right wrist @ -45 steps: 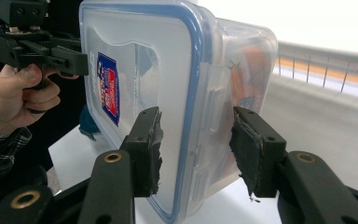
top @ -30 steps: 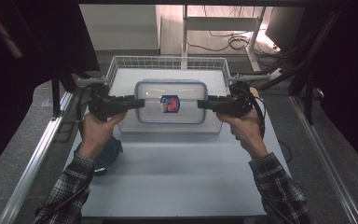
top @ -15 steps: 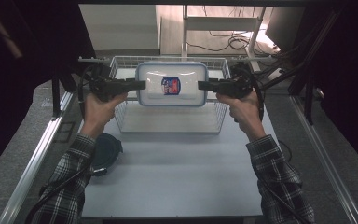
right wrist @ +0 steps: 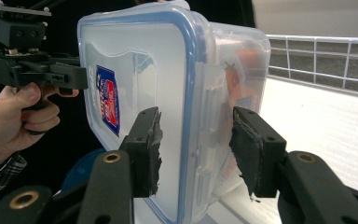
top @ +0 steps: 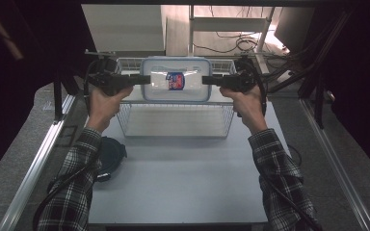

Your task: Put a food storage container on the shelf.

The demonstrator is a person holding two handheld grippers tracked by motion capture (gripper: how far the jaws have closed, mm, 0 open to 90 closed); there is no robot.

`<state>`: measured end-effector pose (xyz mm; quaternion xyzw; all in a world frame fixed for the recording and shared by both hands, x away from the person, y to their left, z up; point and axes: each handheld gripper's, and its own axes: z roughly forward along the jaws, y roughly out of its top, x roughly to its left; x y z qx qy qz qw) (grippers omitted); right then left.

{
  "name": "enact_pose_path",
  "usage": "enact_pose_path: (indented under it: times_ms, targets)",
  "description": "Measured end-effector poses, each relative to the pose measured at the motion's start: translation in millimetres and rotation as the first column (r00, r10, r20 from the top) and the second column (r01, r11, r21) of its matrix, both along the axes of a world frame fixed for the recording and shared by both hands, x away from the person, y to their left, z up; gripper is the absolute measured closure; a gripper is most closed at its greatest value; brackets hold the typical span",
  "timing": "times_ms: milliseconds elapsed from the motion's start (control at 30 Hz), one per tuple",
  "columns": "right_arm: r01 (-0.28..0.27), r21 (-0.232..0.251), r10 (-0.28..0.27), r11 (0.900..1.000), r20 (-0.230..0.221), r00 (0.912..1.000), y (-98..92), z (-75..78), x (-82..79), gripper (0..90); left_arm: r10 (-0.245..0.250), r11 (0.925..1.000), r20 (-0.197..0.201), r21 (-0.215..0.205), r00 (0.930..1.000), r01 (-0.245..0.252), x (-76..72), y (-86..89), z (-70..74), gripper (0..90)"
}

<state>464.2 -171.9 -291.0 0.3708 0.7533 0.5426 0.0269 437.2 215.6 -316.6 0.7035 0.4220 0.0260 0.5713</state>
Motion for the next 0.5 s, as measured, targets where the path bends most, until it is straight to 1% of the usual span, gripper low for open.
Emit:
enact_pose_path:
  times_ms: [67, 100, 133, 233, 333, 467, 500]
  targets:
    - [0.004, -0.006, -0.004, 1.000, -0.002, 1.0000, 2.0, -0.6, 4.2, 52.4, 0.003, 1.0000, -0.010, -0.006, 0.9999, -0.004, 2.6, 0.5, -3.0, 48.4]
    - [0.006, -0.009, -0.006, 1.000, -0.004, 1.0000, 2.4, -1.2, 5.8, 52.2, 0.004, 1.0000, -0.010, 0.000, 0.9999, -0.004, 3.4, 0.2, -3.9, 48.4]
    - [0.009, -0.011, -0.009, 1.000, -0.010, 0.9999, 2.8, -1.8, 7.1, 51.9, 0.007, 0.9999, -0.017, -0.008, 0.9998, -0.007, 3.5, -0.7, -4.7, 48.4]
    - [0.014, -0.010, -0.014, 1.000, -0.015, 0.9998, 2.7, -2.9, 9.5, 51.4, 0.011, 0.9999, -0.009, 0.001, 0.9999, -0.011, 4.1, -1.4, -4.4, 48.4]
    - [0.023, -0.005, -0.024, 1.000, -0.023, 0.9994, 3.1, -3.0, 12.1, 50.6, 0.015, 0.9999, -0.017, 0.005, 0.9997, -0.015, 4.9, -1.9, -3.6, 48.1]
    - [0.030, 0.000, -0.030, 1.000, -0.027, 0.9992, 3.7, -3.8, 13.8, 50.1, 0.029, 0.9995, -0.004, 0.009, 0.9996, -0.029, 5.3, -3.6, -3.9, 47.4]
    - [0.034, 0.005, -0.034, 0.999, -0.027, 0.9991, 3.4, -5.0, 15.2, 49.8, 0.035, 0.9994, 0.001, 0.003, 0.9994, -0.035, 5.8, -3.9, -4.8, 46.9]
